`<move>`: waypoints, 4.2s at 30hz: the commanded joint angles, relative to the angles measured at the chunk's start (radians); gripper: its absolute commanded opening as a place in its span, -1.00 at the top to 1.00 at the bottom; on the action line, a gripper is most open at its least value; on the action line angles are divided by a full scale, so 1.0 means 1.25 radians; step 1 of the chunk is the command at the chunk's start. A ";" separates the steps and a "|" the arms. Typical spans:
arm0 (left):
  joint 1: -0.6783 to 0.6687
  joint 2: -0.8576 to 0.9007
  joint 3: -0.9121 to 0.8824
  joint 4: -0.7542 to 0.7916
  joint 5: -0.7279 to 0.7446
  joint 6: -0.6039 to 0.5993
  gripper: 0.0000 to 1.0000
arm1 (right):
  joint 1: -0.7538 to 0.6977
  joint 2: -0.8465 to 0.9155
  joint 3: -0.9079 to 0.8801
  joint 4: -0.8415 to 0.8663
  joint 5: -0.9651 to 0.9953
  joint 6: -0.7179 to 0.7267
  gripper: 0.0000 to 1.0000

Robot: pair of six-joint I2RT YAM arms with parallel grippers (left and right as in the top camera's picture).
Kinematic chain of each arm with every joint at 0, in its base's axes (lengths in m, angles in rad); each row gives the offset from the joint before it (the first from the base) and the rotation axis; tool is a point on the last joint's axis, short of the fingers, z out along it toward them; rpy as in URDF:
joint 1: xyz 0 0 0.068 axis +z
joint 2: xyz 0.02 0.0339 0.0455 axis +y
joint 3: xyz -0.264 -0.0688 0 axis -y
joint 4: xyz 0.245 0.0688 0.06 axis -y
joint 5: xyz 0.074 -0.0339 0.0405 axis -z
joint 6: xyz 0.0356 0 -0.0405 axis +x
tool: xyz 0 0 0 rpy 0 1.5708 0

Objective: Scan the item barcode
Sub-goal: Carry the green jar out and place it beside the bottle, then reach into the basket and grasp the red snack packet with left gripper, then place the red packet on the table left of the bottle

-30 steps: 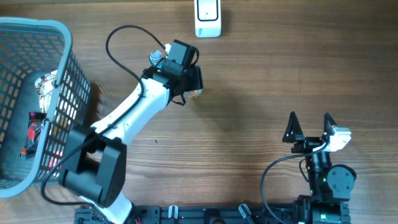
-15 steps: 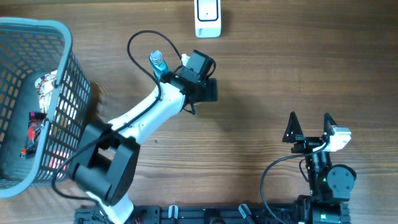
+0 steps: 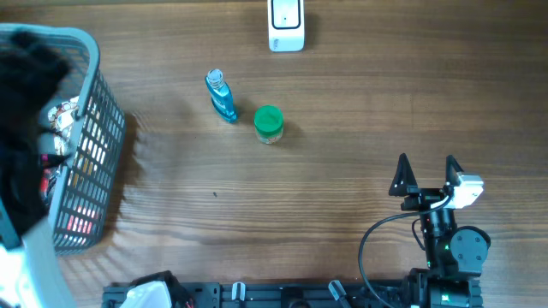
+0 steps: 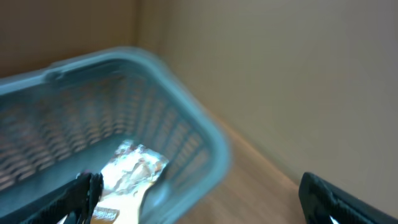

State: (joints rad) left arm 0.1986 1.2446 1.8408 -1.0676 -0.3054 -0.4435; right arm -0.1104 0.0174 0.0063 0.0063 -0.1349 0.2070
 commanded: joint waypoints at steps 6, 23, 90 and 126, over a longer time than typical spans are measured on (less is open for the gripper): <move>0.399 0.269 -0.116 -0.068 0.253 -0.106 -1.00 | 0.002 -0.005 -0.001 0.003 -0.010 -0.004 -1.00; 0.371 0.438 -0.229 0.028 -0.108 0.665 -1.00 | 0.002 -0.005 -0.001 0.003 -0.010 -0.004 -1.00; 0.309 -0.285 -0.457 0.228 0.444 0.384 0.92 | 0.002 -0.005 -0.001 0.003 -0.010 -0.004 -1.00; -0.214 0.480 -0.496 0.042 0.027 0.172 0.31 | 0.002 -0.005 -0.001 0.003 -0.010 -0.004 -1.00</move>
State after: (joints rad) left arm -0.0711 1.8484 1.2282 -1.0035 -0.2165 -0.2005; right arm -0.1101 0.0174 0.0063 0.0067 -0.1352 0.2073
